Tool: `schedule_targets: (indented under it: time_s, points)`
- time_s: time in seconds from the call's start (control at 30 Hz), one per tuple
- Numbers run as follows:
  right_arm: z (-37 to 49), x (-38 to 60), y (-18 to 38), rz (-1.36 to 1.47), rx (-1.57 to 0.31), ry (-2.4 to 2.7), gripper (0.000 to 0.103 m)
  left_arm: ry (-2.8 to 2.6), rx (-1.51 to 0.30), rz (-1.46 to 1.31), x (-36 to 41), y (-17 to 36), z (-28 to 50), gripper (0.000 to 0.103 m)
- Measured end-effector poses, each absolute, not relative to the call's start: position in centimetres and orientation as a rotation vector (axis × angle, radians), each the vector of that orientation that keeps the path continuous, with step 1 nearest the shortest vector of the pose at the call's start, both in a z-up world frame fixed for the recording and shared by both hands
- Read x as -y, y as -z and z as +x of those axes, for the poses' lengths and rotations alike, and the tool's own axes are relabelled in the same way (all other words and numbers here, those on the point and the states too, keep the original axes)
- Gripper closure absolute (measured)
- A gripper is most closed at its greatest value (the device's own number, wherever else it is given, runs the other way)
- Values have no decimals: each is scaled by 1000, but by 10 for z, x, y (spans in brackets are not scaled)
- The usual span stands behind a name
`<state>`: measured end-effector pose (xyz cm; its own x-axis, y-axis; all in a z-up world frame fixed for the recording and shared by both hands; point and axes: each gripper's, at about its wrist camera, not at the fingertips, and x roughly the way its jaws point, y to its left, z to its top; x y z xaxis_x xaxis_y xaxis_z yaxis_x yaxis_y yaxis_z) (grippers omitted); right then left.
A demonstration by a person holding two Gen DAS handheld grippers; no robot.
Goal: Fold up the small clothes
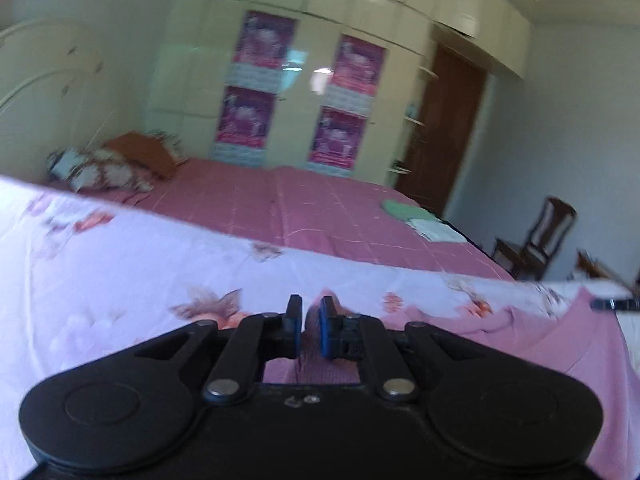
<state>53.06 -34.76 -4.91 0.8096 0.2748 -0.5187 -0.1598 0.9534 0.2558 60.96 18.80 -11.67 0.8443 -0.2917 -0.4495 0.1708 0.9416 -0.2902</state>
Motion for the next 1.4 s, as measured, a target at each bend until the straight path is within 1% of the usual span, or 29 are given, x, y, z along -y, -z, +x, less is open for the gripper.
schedule_targets:
  time_s: [0.03,0.1,0.17,0.3,0.37,0.43,0.6,0.67,0.7,0.73,0.77,0.8,0.83,0.87,0.9,0.97,1.0,1.1,1.17,1.2,1.23,1.3,1.4]
  points:
    - [530,356,52,240,-583,-192,96,234,-539,-280,-192,124,613,95]
    - [540,364,68,297,-662,-141,96,244,-547,-263,-185,126,613,96]
    - [542,361,68,317,-657,-141,96,258,-525,-246,-180,120,612,96]
    - [544,358,60,271,-646,-129,96,256,-486,-261,-184,106,614,96]
    - [540,363,54,268,-612,-126,96,257,-495,-254,-180,104,620,96]
    - [542,364,52,262,-602,-119,96,245,-535,-234,-176,108,630,96]
    - [567,356,78,208,-733,-44,96,185,-652,-172,-162,133,654,95]
    - [570,353,88,195,-746,-23,96,169,-678,-150,-159,138,656,93]
    - [570,354,89,205,-744,-17,96,161,-685,-146,-160,139,657,88]
    - [569,355,89,219,-746,-16,93,142,-686,-144,-162,136,657,73]
    - [568,358,88,227,-747,-19,90,112,-669,-146,-165,132,651,62]
    - [565,360,83,231,-734,-12,81,78,-632,-150,-170,124,641,47]
    - [557,363,75,237,-700,14,70,65,-592,-150,-173,117,629,47]
    - [547,364,66,233,-659,36,67,85,-559,-148,-171,105,612,47]
    - [536,363,56,230,-631,11,67,116,-543,-155,-166,97,597,46]
    - [516,350,42,226,-618,-108,68,209,-536,-135,-142,90,570,41]
    - [505,334,38,186,-615,-176,68,269,-532,-99,-122,89,557,35]
    - [483,287,44,120,-618,-352,68,426,-514,21,-57,96,530,24]
    - [478,253,55,87,-631,-440,68,489,-550,66,-26,106,526,25]
    - [478,241,60,76,-646,-466,68,510,-567,75,-16,114,528,27]
    - [479,231,67,68,-667,-490,68,516,-577,89,-11,120,530,25]
    - [482,224,75,36,-689,-487,68,451,-585,150,-17,131,538,26]
    - [487,253,79,-7,-657,-271,67,332,-587,152,-60,135,555,13]
